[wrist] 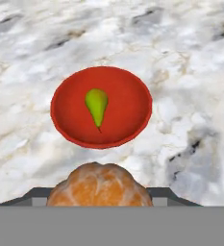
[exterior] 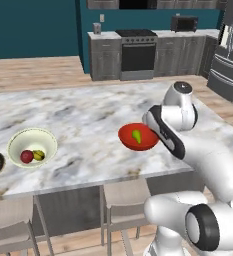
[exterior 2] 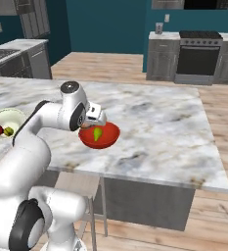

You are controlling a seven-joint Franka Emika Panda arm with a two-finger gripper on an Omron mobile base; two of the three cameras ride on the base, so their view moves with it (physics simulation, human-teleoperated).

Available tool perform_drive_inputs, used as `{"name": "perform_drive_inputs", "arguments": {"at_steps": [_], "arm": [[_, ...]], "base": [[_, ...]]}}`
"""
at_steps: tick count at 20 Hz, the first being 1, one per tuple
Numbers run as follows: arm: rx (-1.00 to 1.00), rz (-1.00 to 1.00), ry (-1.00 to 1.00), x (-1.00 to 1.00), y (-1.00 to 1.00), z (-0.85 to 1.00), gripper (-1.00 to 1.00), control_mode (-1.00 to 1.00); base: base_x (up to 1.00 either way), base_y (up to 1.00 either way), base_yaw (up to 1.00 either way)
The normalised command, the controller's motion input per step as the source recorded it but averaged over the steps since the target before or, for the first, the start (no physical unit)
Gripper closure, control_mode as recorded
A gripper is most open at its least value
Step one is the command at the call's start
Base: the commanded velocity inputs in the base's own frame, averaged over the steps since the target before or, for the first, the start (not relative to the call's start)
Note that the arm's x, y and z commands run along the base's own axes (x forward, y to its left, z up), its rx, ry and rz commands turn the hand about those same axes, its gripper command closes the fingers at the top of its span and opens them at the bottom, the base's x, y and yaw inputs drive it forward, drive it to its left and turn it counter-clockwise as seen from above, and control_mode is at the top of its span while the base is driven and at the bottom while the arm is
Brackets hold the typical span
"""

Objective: Take the fruits from the plate on the dining counter and place two fruits in each bowl.

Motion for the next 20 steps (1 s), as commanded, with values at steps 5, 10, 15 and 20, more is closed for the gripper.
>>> {"name": "perform_drive_inputs", "arguments": {"at_steps": [5, 10, 15, 20], "arm": [[0.0, 0.0, 0.05, 0.75, 0.0, -0.25, 1.0, -1.0], [0.0, 0.01, 0.12, 0.41, 0.03, -0.65, 1.0, -1.0], [0.0, 0.0, 0.09, 0.23, 0.0, -0.63, 1.0, -1.0], [0.0, 0.0, 0.02, 0.18, 0.01, -0.36, 1.0, -1.0]], "base": [[0.0, 0.0, 0.0], [0.0, 0.0, 0.0], [0.0, 0.0, 0.0], [0.0, 0.0, 0.0]]}}
